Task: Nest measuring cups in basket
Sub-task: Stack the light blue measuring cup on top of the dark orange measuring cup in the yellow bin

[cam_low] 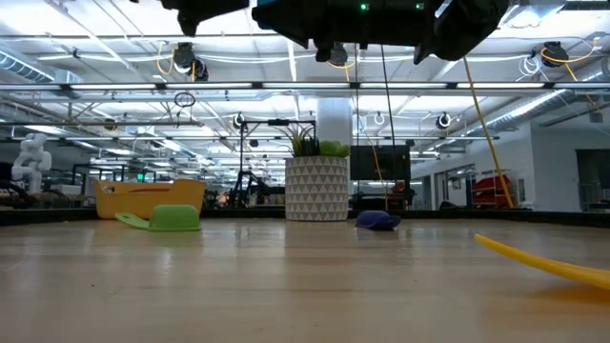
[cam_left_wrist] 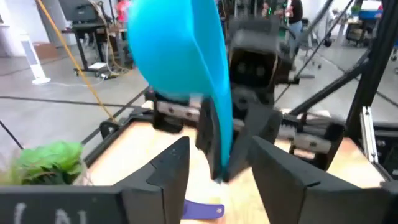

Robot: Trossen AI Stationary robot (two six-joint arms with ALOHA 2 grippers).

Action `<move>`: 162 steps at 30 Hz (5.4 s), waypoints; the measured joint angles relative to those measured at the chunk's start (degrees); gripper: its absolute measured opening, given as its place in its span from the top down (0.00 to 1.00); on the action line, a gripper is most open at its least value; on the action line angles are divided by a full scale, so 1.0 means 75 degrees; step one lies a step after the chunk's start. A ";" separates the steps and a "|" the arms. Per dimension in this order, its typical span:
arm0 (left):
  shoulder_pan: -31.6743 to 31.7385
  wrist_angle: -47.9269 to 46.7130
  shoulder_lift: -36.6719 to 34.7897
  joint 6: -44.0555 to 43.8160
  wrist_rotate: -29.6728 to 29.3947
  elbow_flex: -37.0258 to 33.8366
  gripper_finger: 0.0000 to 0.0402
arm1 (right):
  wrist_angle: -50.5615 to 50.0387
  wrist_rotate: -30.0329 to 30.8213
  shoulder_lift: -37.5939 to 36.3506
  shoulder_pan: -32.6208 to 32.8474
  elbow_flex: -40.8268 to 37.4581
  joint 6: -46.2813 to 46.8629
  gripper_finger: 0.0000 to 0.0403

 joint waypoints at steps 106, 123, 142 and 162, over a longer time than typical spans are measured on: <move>0.0720 -0.3451 -0.1247 0.0244 0.1015 0.0006 0.63 | -0.7104 0.3073 0.0348 -0.0487 0.2665 0.0811 0.97; -0.1580 -0.2586 0.0992 0.4679 -0.4516 0.0006 0.54 | -0.8014 -0.2421 0.0353 -0.3119 0.2664 0.4814 0.97; -0.1561 -0.1454 0.1874 0.6368 -0.5992 0.0006 0.71 | -0.7345 -0.4133 0.0353 -0.3077 0.2668 0.5424 0.96; -0.2947 -0.1225 0.0947 0.8619 -0.4277 0.0006 0.97 | -0.7527 -0.6036 -0.0134 -0.2705 0.2669 0.4483 0.70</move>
